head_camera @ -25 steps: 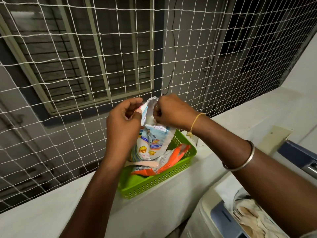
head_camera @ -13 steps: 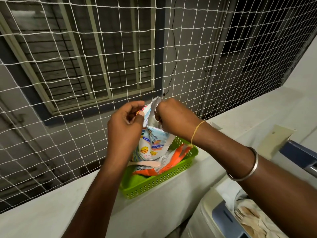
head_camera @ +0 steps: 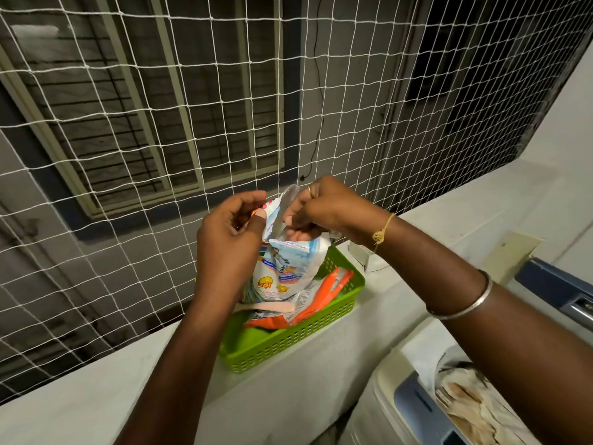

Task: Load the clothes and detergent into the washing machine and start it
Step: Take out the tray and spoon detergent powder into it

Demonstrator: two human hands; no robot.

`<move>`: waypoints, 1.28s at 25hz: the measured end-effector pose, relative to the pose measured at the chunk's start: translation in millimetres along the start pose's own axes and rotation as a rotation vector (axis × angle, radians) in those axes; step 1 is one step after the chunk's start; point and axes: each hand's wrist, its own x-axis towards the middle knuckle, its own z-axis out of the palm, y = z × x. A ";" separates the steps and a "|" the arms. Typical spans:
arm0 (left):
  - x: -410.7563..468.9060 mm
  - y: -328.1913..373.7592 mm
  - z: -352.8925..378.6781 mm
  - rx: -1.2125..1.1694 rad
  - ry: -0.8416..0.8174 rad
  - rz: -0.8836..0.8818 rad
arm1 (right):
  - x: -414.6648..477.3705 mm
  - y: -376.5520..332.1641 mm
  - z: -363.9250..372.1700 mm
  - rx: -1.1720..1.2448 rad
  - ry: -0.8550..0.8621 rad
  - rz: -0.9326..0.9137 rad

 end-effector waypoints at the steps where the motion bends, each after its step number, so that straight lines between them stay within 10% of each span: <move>1: 0.1 0.0 0.1 -0.010 -0.001 -0.004 | -4.5 -2.0 -4.7 0.100 0.000 0.026; 16: 2.6 4.5 3.9 -0.080 0.050 -0.013 | -21.4 10.5 -44.3 0.242 0.094 -0.016; 25: 6.6 2.7 7.4 -0.039 0.049 0.008 | 5.7 -3.2 12.0 -0.905 0.209 -0.585; 32: 3.3 1.9 8.9 -0.019 0.046 0.028 | 17.4 3.2 35.5 -0.880 0.146 -0.562</move>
